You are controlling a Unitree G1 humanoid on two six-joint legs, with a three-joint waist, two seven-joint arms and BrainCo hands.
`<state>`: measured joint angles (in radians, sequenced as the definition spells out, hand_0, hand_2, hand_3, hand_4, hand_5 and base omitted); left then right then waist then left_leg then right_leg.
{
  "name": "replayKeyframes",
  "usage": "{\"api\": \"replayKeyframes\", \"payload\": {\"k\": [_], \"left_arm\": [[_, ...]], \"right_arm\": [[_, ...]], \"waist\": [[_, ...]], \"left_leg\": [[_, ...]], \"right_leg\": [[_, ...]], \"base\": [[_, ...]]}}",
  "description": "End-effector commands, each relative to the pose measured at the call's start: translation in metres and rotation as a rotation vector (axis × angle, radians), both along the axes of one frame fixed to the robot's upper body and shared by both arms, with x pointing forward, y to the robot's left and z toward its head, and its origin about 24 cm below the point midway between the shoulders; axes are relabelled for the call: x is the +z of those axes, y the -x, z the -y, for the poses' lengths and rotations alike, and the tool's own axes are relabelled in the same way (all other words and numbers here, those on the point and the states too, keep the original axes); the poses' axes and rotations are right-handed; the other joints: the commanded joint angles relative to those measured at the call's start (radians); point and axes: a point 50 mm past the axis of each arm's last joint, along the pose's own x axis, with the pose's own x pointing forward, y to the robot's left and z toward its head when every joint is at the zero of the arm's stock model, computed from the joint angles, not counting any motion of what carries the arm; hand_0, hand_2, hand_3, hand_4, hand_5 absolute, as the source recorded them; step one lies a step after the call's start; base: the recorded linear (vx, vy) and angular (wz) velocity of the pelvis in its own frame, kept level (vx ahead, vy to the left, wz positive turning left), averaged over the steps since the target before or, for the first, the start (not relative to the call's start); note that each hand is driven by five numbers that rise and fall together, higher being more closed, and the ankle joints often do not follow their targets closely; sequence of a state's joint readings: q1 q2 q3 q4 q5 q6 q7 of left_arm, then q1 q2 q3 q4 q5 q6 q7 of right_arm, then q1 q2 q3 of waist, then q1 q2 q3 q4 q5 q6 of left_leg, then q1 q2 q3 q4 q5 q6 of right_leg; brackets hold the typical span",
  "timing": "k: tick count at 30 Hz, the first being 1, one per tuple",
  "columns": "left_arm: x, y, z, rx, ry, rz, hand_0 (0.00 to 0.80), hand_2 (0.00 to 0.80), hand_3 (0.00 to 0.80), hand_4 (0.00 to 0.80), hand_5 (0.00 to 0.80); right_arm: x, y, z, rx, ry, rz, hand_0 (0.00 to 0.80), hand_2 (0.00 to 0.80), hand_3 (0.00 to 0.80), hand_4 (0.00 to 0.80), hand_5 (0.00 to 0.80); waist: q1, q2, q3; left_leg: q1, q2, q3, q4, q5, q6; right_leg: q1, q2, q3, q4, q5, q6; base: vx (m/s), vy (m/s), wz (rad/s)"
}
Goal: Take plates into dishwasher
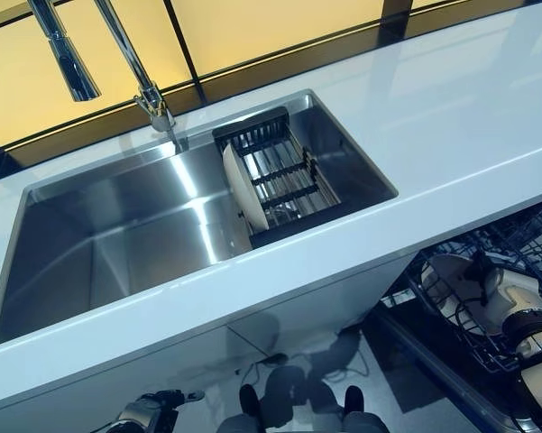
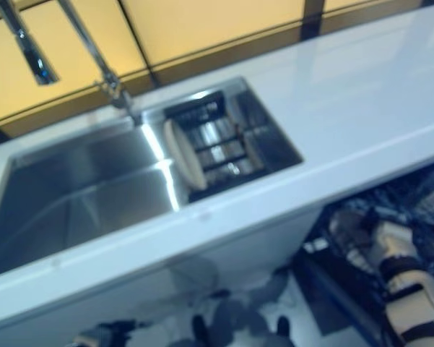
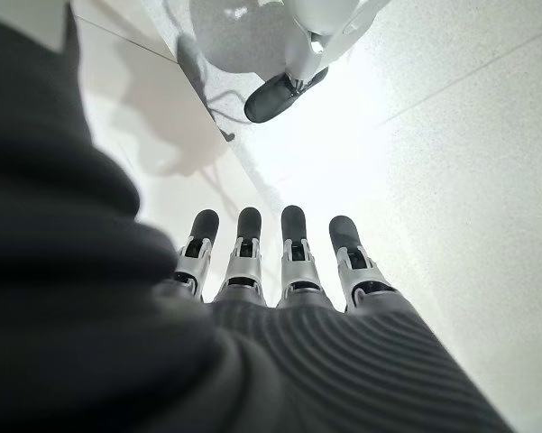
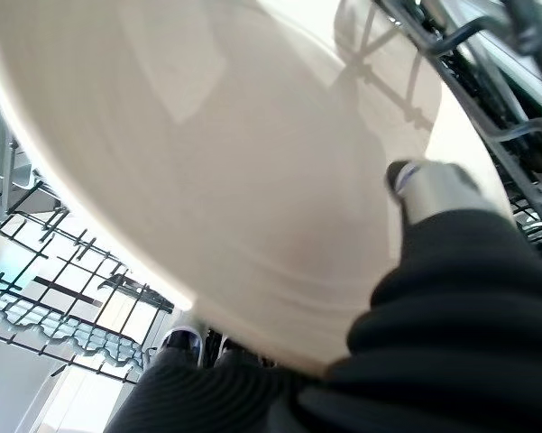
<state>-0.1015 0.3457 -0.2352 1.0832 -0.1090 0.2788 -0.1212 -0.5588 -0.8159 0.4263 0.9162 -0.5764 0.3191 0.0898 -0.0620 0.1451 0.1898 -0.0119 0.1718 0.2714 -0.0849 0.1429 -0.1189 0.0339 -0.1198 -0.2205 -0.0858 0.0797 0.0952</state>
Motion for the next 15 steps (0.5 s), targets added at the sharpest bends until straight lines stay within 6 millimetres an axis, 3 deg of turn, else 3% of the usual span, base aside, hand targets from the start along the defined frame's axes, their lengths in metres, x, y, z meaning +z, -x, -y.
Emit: {"api": "replayKeyframes", "payload": {"k": [1, 5, 9, 15], "left_arm": [[0.010, -0.020, -0.013, -0.055, -0.085, 0.013, 0.000, 0.000, 0.000, 0.000, 0.000], [0.009, -0.015, -0.015, -0.046, -0.084, 0.002, 0.000, 0.000, 0.000, 0.000, 0.000], [0.009, -0.010, -0.020, -0.040, -0.087, -0.007, 0.000, 0.000, 0.000, 0.000, 0.000], [0.010, -0.001, -0.031, -0.019, -0.094, -0.029, 0.000, 0.000, 0.000, 0.000, 0.000]], "right_arm": [[0.004, -0.009, -0.009, 0.005, 0.009, 0.068, 0.000, 0.000, 0.000, 0.000, 0.000], [0.011, -0.004, -0.001, -0.031, -0.005, 0.097, 0.000, 0.000, 0.000, 0.000, 0.000], [0.031, -0.001, 0.009, -0.054, 0.001, 0.152, 0.000, 0.000, 0.000, 0.000, 0.000], [0.081, 0.015, 0.041, -0.103, 0.051, 0.272, 0.000, 0.000, 0.000, 0.000, 0.000]], "waist": [[0.022, -0.095, 0.007], [0.012, -0.107, 0.000], [0.000, -0.123, -0.008], [-0.029, -0.157, -0.030]], "left_leg": [[0.075, 0.024, 0.004, -0.002, -0.056, -0.028], [0.083, 0.026, 0.009, -0.002, -0.059, -0.028], [0.095, 0.030, 0.016, -0.002, -0.062, -0.028], [0.118, 0.036, 0.037, -0.002, -0.068, -0.026]], "right_leg": [[-0.025, -0.049, 0.028, -0.001, 0.008, 0.055], [-0.020, -0.044, 0.034, -0.001, 0.008, 0.056], [-0.013, -0.039, 0.038, -0.001, 0.008, 0.058], [-0.004, -0.024, 0.052, -0.001, 0.008, 0.060]], "base": [[0.033, 0.011, 0.00], [0.044, 0.029, -0.01], [0.049, 0.033, -0.02], [0.048, 0.036, -0.06]]}}
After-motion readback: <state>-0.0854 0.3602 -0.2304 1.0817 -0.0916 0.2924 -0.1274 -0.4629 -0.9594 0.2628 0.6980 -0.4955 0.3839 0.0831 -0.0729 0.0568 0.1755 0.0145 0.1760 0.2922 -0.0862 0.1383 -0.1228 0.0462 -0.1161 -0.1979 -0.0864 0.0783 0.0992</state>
